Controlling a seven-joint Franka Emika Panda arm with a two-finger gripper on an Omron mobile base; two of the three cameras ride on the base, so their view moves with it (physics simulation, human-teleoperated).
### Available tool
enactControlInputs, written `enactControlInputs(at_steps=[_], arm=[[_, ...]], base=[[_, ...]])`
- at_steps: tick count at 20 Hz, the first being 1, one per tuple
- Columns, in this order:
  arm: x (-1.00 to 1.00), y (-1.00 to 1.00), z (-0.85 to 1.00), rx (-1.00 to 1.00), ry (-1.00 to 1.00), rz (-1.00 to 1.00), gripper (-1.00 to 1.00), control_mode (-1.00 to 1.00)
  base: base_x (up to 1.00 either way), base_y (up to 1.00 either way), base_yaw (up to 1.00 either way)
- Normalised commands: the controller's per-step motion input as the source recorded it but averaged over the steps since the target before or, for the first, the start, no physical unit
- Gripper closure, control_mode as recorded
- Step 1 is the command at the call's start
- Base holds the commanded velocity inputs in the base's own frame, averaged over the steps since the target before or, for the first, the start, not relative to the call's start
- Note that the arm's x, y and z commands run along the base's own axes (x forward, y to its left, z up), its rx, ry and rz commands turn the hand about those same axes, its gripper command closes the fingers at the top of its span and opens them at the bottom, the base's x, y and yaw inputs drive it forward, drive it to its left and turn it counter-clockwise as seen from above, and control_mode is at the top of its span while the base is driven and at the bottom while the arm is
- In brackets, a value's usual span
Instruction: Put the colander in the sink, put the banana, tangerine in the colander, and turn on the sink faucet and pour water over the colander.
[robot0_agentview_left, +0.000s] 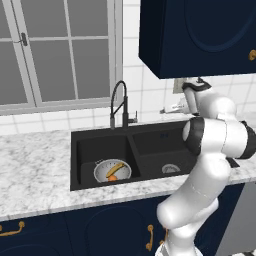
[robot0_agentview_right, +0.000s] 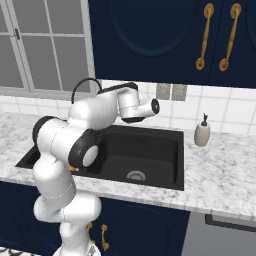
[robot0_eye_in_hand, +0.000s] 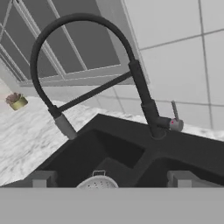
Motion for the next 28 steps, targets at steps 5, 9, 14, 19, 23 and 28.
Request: enactControlInputs(at_steps=[5,9,14,19,23,28], arm=[[0.22,0.04,-0.25,0.09,0.0,0.14,-1.0,-1.0],[0.36,0.0,-0.18,0.15,0.01,0.21,-1.0,-1.0],[0.58,0.0,-0.15,0.02,0.01,0.13,-1.0,-1.0],[0.44,0.01,-0.39,0.0,-0.03,0.16,-1.0,-1.0],[0.13,0.09,-0.55,-0.01,-0.25,0.17,-1.0,-1.0],[0.01,0.01,-0.34,0.0,-0.39,0.1,-1.0,-1.0]], base=[[0.0,0.0,0.0],[0.0,0.0,0.0],[0.0,0.0,0.0],[0.0,0.0,0.0],[0.0,0.0,0.0],[0.0,0.0,0.0]])
